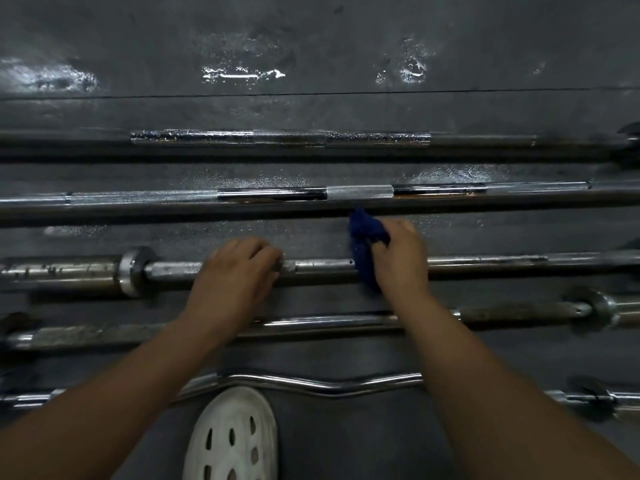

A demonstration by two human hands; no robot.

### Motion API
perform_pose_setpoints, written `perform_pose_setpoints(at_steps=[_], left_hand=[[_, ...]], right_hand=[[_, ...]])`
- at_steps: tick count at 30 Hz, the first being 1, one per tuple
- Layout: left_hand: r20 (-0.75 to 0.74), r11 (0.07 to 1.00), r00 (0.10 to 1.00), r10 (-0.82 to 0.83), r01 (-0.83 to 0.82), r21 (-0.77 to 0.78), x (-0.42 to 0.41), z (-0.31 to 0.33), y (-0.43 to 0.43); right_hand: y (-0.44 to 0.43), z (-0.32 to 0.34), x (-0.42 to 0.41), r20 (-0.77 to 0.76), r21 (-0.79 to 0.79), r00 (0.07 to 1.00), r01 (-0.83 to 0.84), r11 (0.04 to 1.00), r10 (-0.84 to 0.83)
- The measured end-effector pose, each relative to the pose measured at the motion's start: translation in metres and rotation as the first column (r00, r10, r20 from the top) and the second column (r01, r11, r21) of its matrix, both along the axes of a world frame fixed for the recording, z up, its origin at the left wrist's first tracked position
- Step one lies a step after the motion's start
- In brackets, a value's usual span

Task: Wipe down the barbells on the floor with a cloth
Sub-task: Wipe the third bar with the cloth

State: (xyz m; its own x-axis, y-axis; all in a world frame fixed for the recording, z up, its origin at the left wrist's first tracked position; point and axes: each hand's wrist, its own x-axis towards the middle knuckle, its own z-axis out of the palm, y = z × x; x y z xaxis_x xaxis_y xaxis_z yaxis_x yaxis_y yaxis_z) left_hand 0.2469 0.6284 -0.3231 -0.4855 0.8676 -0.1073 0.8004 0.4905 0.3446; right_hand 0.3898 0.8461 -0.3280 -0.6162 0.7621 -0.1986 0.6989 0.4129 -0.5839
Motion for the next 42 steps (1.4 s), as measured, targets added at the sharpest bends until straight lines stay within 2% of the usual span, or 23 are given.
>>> perform_pose_setpoints(at_steps=[2,4,6,9,11,14,16,17,18,19,21,24,26,27,31,34,36,39,42], left_hand=[[-0.02,1.0,1.0,0.005,-0.005,0.016,0.001,-0.002,-0.004],[-0.03,1.0,0.999,0.017,-0.017,0.001,0.003,-0.005,-0.004],[-0.027,0.999,0.999,0.038,-0.038,-0.009,0.004,-0.007,0.0],[-0.041,1.0,0.999,0.031,-0.031,-0.003,-0.003,-0.008,0.002],[-0.028,1.0,0.999,0.02,-0.02,0.006,-0.004,-0.007,0.0],[-0.004,1.0,1.0,0.028,-0.028,0.01,0.004,-0.004,-0.004],[0.008,1.0,1.0,0.02,-0.02,0.005,0.01,0.001,-0.009],[0.016,1.0,1.0,0.017,-0.017,0.007,0.011,0.005,-0.011],[0.022,1.0,1.0,0.02,-0.021,0.018,0.011,0.01,-0.014],[0.02,0.999,0.999,0.026,-0.027,0.034,0.011,0.016,-0.018],[-0.003,0.998,1.0,0.027,-0.027,0.057,0.011,0.031,-0.026],[-0.064,0.995,0.998,0.01,-0.003,0.099,0.012,0.061,-0.043],[-0.106,0.991,0.994,0.008,0.006,0.131,0.014,0.086,-0.055],[-0.122,0.989,0.992,0.007,0.011,0.148,0.016,0.099,-0.061],[-0.197,0.972,0.98,-0.026,0.071,0.225,0.025,0.15,-0.089],[-0.256,0.962,0.966,-0.034,0.101,0.253,0.03,0.184,-0.108],[-0.28,0.961,0.96,-0.027,0.102,0.258,0.032,0.206,-0.12],[-0.296,0.961,0.954,-0.056,0.132,0.242,0.032,0.23,-0.135],[-0.308,0.964,0.948,-0.08,0.152,0.217,0.022,0.243,-0.151]], right_hand=[[-0.018,0.0,-0.006,-0.019,0.079,1.0,-0.014,0.997,0.016],[-0.059,-0.006,-0.005,0.006,0.165,0.981,-0.194,0.967,0.196],[-0.088,-0.007,-0.003,0.017,0.159,0.947,-0.32,0.934,0.322],[-0.072,-0.006,-0.001,0.022,0.175,0.921,-0.387,0.905,0.389],[-0.058,-0.004,0.008,0.031,0.195,0.935,-0.352,0.915,0.354],[-0.057,0.011,0.012,0.032,0.145,0.948,-0.319,0.937,0.318],[-0.054,0.021,0.011,-0.026,-0.026,0.975,-0.223,0.974,0.222],[-0.051,0.029,0.012,-0.101,-0.159,0.992,-0.09,0.983,0.074],[-0.048,0.037,0.013,-0.174,-0.298,0.976,0.073,0.952,-0.129],[-0.047,0.046,0.017,-0.224,-0.439,0.914,0.217,0.872,-0.34],[-0.054,0.064,0.028,-0.231,-0.671,0.74,0.349,0.654,-0.632],[-0.076,0.083,0.045,-0.081,-0.894,0.568,0.322,0.312,-0.819],[-0.094,0.102,0.051,-0.018,-0.964,0.5,0.22,0.148,-0.866],[-0.104,0.114,0.054,-0.005,-0.982,0.48,0.163,0.095,-0.877],[-0.139,0.173,0.059,-0.011,-1.0,0.408,-0.014,0.005,-0.913],[-0.159,0.213,0.062,-0.056,-0.988,0.351,-0.152,0.002,-0.935],[-0.177,0.231,0.064,-0.085,-0.983,0.368,-0.182,0.018,-0.926],[-0.207,0.234,0.067,-0.067,-0.98,0.47,-0.197,-0.03,-0.88],[-0.226,0.236,0.067,-0.019,-0.962,0.437,-0.252,-0.102,-0.899]])
